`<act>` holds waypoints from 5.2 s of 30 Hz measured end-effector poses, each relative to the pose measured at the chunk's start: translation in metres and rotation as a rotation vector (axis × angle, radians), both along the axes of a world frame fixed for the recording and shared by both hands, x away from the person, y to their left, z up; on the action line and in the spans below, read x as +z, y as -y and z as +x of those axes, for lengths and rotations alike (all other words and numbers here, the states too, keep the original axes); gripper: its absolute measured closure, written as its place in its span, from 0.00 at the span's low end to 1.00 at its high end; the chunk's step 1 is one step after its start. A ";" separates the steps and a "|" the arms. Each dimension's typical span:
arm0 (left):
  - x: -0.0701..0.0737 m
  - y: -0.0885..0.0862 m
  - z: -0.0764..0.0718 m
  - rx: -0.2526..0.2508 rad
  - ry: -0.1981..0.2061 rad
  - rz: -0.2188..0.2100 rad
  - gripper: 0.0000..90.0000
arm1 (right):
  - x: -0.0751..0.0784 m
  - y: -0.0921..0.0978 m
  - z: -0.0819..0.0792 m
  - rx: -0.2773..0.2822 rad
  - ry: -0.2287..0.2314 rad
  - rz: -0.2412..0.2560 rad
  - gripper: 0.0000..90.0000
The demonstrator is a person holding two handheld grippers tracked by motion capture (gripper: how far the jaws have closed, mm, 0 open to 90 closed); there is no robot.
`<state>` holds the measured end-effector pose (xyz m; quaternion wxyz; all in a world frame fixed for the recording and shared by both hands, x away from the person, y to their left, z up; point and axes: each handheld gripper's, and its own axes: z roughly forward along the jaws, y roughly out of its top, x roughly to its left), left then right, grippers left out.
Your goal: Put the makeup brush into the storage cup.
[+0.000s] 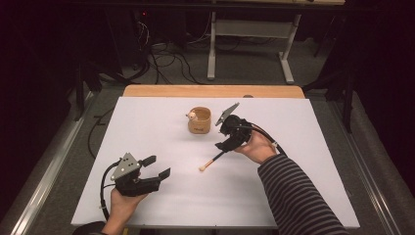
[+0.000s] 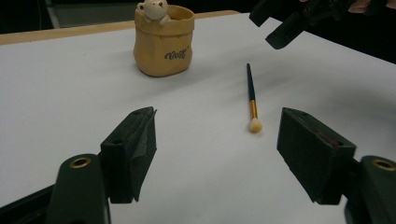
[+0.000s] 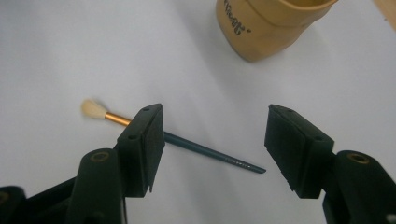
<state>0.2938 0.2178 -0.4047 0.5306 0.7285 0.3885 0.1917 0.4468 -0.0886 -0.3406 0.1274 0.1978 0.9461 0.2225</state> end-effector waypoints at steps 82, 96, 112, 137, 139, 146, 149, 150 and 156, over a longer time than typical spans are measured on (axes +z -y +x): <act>-0.001 0.002 0.001 -0.006 -0.008 0.005 0.33 | -0.054 -0.034 0.014 0.121 -0.253 -0.314 0.94; -0.001 0.001 0.001 -0.007 -0.010 0.003 0.33 | -0.052 -0.035 0.013 0.108 -0.251 -0.332 0.95; -0.001 0.001 0.001 -0.010 -0.011 0.006 0.33 | -0.042 -0.022 0.006 0.086 -0.233 -0.241 0.95; -0.001 0.002 0.003 -0.017 -0.036 -0.002 0.32 | -0.001 0.017 -0.027 0.033 -0.144 0.034 0.95; 0.000 0.002 0.003 -0.017 -0.038 -0.006 0.32 | 0.001 0.020 -0.029 0.034 -0.134 0.058 0.95; 0.000 0.001 0.002 -0.010 -0.029 -0.010 0.32 | 0.009 0.038 -0.040 0.008 -0.108 0.145 0.95; 0.000 0.002 0.002 -0.013 -0.017 0.003 0.32 | 0.011 0.047 -0.048 -0.007 -0.092 0.188 0.95; 0.000 0.002 0.002 -0.013 -0.017 0.003 0.32 | 0.011 0.049 -0.050 -0.014 -0.091 0.197 0.95; 0.000 0.003 0.002 -0.020 -0.009 0.008 0.32 | 0.010 0.059 -0.059 -0.017 -0.072 0.229 0.95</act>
